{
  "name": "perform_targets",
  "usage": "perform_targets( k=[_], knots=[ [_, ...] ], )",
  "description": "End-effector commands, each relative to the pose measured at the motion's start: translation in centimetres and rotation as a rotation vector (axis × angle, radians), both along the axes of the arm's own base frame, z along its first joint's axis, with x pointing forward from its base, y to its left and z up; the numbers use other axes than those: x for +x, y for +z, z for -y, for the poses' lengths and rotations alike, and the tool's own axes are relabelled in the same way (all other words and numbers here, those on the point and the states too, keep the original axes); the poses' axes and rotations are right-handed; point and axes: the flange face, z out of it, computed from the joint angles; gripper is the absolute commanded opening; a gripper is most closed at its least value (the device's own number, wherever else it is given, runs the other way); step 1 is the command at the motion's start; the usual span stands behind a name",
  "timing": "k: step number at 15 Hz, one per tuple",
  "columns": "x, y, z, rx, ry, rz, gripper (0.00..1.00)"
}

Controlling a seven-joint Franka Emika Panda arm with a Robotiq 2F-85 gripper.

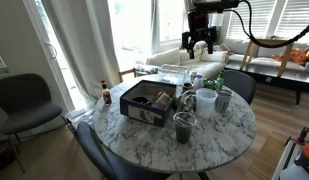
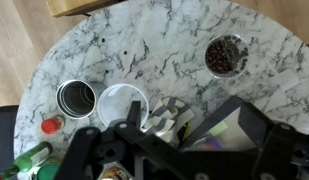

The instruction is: Move the orange container with an orange lid to the left

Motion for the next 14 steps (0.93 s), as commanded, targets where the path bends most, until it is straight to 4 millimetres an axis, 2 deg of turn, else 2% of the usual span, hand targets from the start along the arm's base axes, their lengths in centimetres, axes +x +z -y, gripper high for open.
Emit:
perform_targets(
  k=[1,6,11,14],
  knots=[
    [-0.3,-2.3,5.8,0.048,-0.155,0.024,1.00],
    [-2.4,-7.8,14.9,0.092,-0.411,0.047,1.00],
    [-6.4,-14.4,22.7,0.130,-0.662,0.090,1.00],
    [-8.8,-16.9,26.8,0.148,-0.811,0.124,1.00]
  ],
)
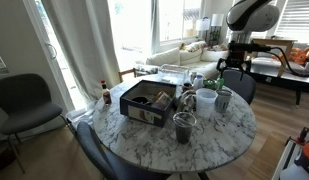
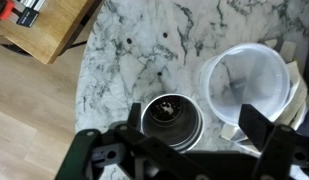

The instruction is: Move the orange container with an orange lid to the left

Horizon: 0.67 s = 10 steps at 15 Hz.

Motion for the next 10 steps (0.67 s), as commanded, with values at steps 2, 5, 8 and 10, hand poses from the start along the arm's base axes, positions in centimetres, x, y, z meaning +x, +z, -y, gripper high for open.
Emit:
perform_targets(
  k=[2,5,8,10],
  knots=[
    [-3.0,-2.9,5.1,0.019,-0.245,0.070,1.00],
    [-3.0,-2.4,5.6,0.011,-0.233,0.075,1.00],
    [-3.1,-2.4,5.9,0.015,-0.262,0.079,1.00],
    [-3.1,-2.4,5.9,0.015,-0.266,0.079,1.00]
  ],
)
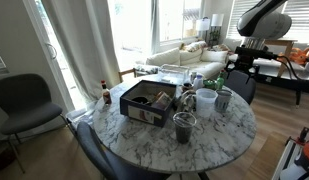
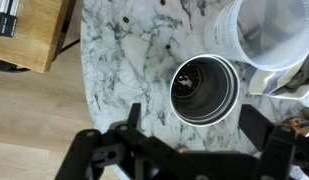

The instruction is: Move the orange container with an orange lid to the left

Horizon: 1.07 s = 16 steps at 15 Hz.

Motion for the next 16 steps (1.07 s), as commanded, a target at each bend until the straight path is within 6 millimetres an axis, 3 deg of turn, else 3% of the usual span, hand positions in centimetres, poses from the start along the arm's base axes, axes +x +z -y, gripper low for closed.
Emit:
perform_targets(
  k=[1,6,16],
  knots=[
    [0.0,0.0,0.0,0.000,0.000,-0.001,1.00],
    [2.2,-1.2,2.3,-0.063,-0.034,0.039,1.00],
    [6.7,-7.5,6.7,-0.135,-0.121,0.092,1.00]
  ],
)
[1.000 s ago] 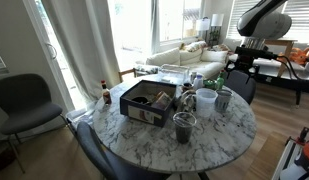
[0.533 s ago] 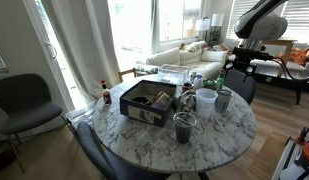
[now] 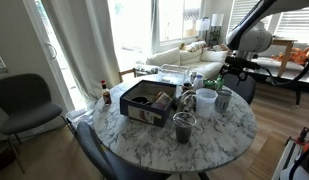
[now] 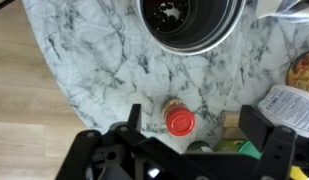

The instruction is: Move the orange container with an orange lid to the left

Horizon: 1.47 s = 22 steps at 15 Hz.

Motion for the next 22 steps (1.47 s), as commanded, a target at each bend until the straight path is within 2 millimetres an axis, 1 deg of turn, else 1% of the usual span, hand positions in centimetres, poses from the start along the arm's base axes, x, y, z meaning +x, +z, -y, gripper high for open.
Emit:
perform_targets(
  k=[1,6,9,14,19,20,21,22],
  knots=[
    [2.1,-3.2,1.7,-0.006,-0.025,0.010,1.00],
    [3.9,-6.6,2.8,-0.019,-0.048,-0.008,1.00],
    [4.8,-8.3,3.3,-0.019,-0.062,-0.008,1.00],
    [6.0,-9.9,4.1,-0.040,-0.072,-0.011,1.00],
    [6.1,-11.0,4.9,-0.044,-0.082,-0.049,1.00],
    [6.1,-11.2,5.0,-0.045,-0.083,-0.054,0.77],
    [6.1,-11.3,5.1,-0.047,-0.082,-0.059,0.72],
    [6.0,-11.5,5.2,-0.051,-0.086,-0.062,0.65]
  ],
)
